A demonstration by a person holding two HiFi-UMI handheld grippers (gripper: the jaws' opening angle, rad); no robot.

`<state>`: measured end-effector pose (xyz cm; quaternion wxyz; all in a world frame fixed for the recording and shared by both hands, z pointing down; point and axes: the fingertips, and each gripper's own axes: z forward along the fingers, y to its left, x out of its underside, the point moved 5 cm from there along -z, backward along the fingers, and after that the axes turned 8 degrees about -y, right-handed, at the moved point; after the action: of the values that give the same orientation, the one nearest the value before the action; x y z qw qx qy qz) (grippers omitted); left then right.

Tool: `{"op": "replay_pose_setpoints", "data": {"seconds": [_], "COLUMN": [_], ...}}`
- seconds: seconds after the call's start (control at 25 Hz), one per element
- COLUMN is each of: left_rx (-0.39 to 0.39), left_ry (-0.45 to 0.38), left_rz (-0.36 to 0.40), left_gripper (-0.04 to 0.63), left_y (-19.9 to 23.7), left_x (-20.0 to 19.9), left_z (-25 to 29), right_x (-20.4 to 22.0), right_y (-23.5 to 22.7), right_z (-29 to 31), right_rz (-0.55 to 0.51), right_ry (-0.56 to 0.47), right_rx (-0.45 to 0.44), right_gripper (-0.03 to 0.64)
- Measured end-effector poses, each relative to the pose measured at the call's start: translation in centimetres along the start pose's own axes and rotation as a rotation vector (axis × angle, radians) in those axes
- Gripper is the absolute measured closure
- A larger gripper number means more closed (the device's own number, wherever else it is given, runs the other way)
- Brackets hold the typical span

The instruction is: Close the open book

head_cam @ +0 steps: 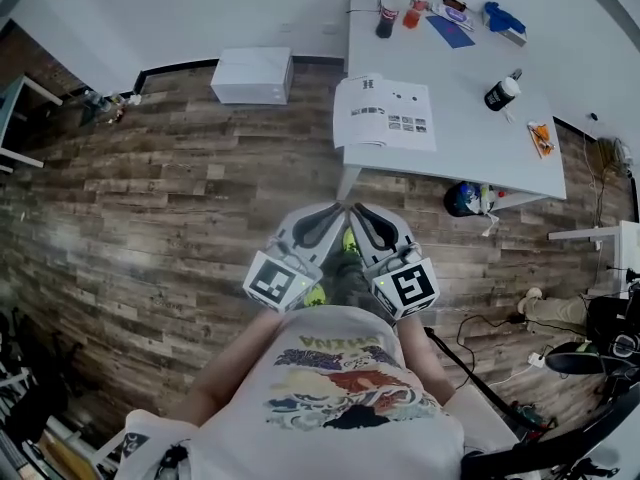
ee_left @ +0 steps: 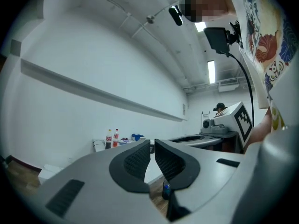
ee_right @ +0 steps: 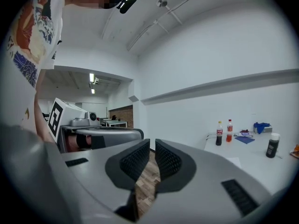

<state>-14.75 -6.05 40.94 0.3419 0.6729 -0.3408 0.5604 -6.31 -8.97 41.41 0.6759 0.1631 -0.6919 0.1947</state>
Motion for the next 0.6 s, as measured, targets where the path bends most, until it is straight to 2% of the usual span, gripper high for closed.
{"op": "replay_pose_setpoints", "data": {"seconds": [0.16, 0.4, 0.6], "left_rx": [-0.016, -0.063, -0.075], "left_ry": [-0.007, 0.028, 0.039], "left_rz": [0.035, 0.028, 0.080], "left_gripper": [0.584, 0.583, 0.583], "left_y": [1.9, 5.2, 7.2], "left_x": [-0.4, 0.9, 1.6], "left_z": [3.4, 8.6, 13.9], "right_x": [-0.5, -0.4, 0.2], "right_y": [-3.4, -9.1, -14.6], "right_z": [2.1, 5.4, 7.8], "right_rz": [-0.017, -0.019, -0.016], "right_ry": [0.001, 0.020, 0.031], "right_rx": [-0.016, -0.064, -0.100], "right_gripper": [0.592, 0.592, 0.593]}}
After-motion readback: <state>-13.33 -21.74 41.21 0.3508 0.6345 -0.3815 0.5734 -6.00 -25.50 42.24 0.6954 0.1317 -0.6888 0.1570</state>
